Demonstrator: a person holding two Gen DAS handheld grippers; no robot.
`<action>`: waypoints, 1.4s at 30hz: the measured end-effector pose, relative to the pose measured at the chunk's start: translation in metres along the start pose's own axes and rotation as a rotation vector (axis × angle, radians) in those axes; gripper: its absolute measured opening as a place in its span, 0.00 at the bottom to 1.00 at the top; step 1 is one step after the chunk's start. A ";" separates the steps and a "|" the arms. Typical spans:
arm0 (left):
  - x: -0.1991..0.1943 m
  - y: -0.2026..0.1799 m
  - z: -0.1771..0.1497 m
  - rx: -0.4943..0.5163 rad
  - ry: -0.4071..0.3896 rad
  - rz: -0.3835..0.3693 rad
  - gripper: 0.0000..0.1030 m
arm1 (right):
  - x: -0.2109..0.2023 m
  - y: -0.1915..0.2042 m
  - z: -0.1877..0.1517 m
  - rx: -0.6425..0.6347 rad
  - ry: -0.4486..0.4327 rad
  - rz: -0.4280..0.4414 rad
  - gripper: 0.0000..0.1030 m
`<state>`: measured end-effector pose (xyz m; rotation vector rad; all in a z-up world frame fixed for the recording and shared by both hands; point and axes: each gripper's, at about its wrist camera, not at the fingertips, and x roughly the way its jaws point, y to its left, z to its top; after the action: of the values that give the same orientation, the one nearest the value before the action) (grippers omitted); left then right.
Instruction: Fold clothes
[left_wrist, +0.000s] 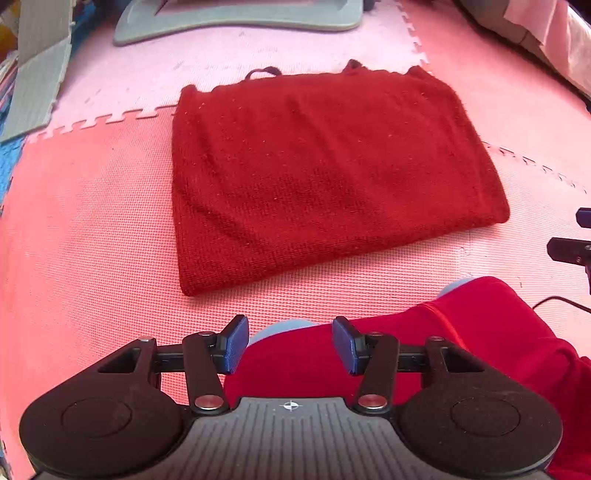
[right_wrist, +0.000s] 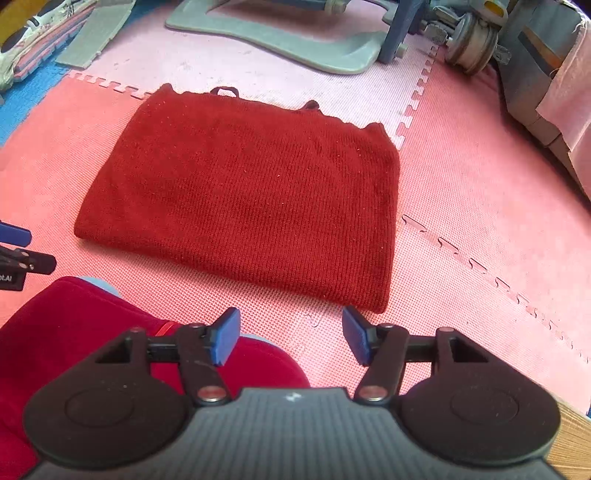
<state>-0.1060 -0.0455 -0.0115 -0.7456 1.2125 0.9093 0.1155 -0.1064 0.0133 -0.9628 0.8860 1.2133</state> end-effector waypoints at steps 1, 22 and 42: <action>-0.008 -0.015 -0.002 0.018 -0.011 0.010 0.52 | -0.006 0.000 -0.004 0.002 -0.017 0.002 0.60; -0.102 -0.044 -0.042 0.021 -0.235 0.042 0.52 | -0.076 0.009 -0.045 0.011 -0.181 -0.032 0.69; -0.064 -0.029 -0.002 -0.060 -0.122 -0.039 0.52 | -0.048 -0.012 -0.020 0.047 -0.079 -0.023 0.74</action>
<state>-0.0878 -0.0720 0.0508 -0.7489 1.0637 0.9485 0.1201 -0.1427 0.0523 -0.8797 0.8355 1.1975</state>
